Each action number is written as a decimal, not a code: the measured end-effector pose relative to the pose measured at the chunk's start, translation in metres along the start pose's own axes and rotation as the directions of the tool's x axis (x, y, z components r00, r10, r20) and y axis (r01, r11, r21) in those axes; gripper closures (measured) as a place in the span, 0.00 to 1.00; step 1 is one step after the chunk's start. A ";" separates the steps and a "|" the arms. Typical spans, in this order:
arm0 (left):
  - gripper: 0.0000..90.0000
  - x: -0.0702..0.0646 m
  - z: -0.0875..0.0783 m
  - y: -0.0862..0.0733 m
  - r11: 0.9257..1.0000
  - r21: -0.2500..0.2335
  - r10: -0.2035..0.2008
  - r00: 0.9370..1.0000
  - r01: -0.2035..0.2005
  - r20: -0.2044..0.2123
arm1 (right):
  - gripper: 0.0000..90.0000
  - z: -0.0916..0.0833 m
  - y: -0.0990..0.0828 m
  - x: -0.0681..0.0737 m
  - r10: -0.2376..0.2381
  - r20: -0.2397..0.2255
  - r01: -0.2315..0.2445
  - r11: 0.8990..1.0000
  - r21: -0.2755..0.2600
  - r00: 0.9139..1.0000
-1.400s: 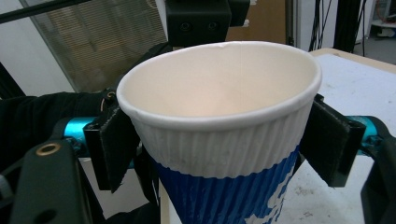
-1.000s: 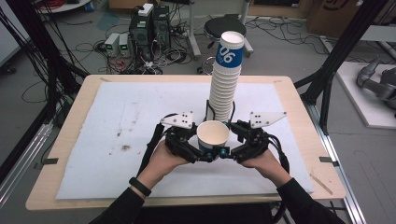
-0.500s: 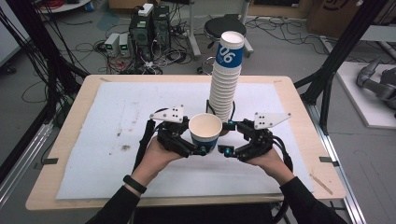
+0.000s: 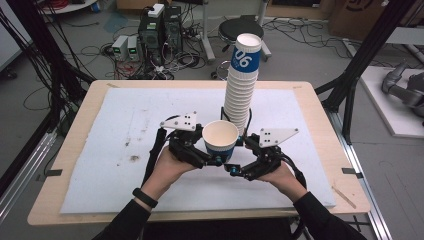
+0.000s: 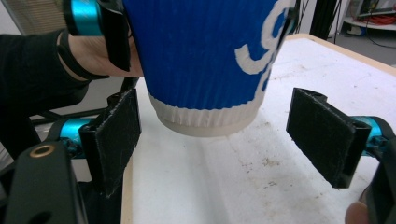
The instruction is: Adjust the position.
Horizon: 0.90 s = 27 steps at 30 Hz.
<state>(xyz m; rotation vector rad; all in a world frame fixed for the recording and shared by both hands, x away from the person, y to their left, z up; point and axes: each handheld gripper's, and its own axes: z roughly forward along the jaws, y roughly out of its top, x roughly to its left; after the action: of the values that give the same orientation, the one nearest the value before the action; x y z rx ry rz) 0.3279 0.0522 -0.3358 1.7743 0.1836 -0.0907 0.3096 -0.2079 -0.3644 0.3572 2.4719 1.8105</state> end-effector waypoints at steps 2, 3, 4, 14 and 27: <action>0.27 0.000 0.002 0.000 1.000 0.003 0.001 1.000 -0.001 0.002 | 0.20 0.002 0.000 0.001 0.001 -0.008 -0.001 1.000 -0.004 1.000; 0.27 -0.001 0.003 0.000 1.000 0.002 -0.002 1.000 0.002 0.005 | 0.20 0.003 -0.001 0.001 0.003 -0.010 -0.003 1.000 -0.008 1.000; 0.27 -0.001 0.004 0.000 1.000 0.003 -0.001 1.000 0.001 0.006 | 0.20 0.004 -0.001 0.002 0.005 -0.013 -0.005 1.000 -0.011 1.000; 0.27 -0.003 0.008 -0.001 1.000 0.010 -0.002 1.000 0.002 0.017 | 0.34 0.007 -0.003 0.001 0.012 -0.045 -0.013 1.000 -0.023 0.999; 0.17 -0.006 0.001 0.006 0.998 -0.056 -0.024 0.999 0.026 0.024 | 0.34 0.010 -0.008 0.001 0.006 -0.054 -0.008 1.000 -0.030 0.999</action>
<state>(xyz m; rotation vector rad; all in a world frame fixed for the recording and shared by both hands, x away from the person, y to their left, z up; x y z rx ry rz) 0.3231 0.0496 -0.3292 1.7146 0.1895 -0.1232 0.3088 -0.2003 -0.3752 0.3196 2.4782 1.8831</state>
